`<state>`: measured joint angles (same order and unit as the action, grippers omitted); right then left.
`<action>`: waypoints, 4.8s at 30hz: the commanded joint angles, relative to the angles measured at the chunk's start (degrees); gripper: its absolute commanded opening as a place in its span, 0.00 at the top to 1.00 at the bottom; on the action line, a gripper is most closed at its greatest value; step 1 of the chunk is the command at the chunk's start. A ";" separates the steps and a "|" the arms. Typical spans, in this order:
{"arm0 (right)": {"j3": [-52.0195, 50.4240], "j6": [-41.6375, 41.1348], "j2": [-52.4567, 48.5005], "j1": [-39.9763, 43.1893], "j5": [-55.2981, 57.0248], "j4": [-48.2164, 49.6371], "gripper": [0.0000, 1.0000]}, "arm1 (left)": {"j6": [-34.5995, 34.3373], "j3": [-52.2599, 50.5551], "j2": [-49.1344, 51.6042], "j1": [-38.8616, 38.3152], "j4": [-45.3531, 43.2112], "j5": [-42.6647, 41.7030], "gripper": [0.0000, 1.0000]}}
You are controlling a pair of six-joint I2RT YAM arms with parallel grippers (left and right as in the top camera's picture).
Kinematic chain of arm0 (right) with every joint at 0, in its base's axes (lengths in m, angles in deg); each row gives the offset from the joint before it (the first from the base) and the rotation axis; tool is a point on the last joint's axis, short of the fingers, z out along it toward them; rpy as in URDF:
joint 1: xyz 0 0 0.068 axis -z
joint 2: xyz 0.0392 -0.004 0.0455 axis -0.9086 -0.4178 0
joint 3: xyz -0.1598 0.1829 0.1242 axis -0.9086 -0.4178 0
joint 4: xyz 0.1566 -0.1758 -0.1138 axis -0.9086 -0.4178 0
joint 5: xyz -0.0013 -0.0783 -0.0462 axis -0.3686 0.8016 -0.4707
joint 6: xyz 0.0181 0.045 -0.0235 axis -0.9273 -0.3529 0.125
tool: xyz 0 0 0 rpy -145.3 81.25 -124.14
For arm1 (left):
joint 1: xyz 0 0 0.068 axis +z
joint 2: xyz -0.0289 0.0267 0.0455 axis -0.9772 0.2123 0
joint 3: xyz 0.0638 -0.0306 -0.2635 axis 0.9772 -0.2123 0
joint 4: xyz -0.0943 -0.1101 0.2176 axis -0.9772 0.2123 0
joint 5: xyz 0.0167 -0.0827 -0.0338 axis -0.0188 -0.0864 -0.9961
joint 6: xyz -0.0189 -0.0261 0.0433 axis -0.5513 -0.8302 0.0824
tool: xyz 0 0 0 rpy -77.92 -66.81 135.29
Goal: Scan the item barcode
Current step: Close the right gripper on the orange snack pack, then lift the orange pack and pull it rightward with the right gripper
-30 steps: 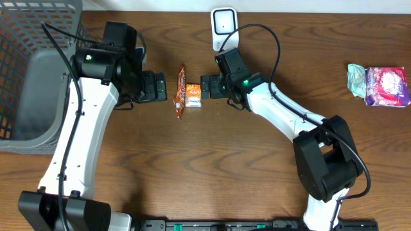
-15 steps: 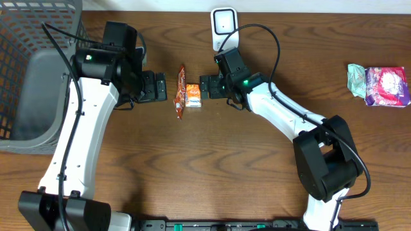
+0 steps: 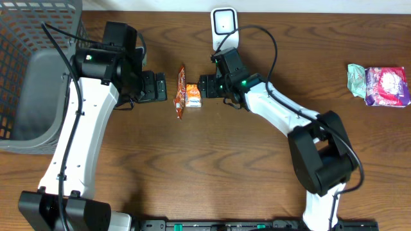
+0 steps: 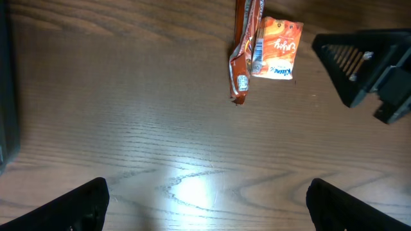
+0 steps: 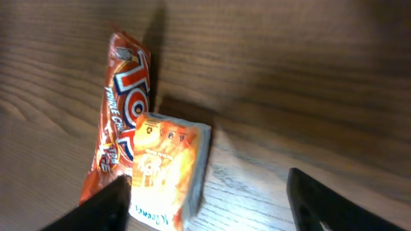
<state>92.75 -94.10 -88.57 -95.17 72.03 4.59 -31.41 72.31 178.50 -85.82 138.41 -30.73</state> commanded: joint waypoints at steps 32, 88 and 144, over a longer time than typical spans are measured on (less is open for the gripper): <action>-0.46 -9.25 -13.29 3.04 -20.59 9.73 0.50 | -0.26 -0.20 0.11 0.02 0.13 0.57 0.02; 1.33 1.66 -13.16 20.20 -67.69 10.56 0.99 | -0.26 -0.20 0.11 0.02 0.13 0.57 0.02; 1.33 5.35 -13.16 21.16 -77.07 13.14 0.99 | -0.26 -0.20 0.11 0.02 0.13 0.57 0.02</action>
<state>93.19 -90.04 -100.94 -73.73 -4.38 17.66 -31.41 72.31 178.50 -85.82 138.39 -30.70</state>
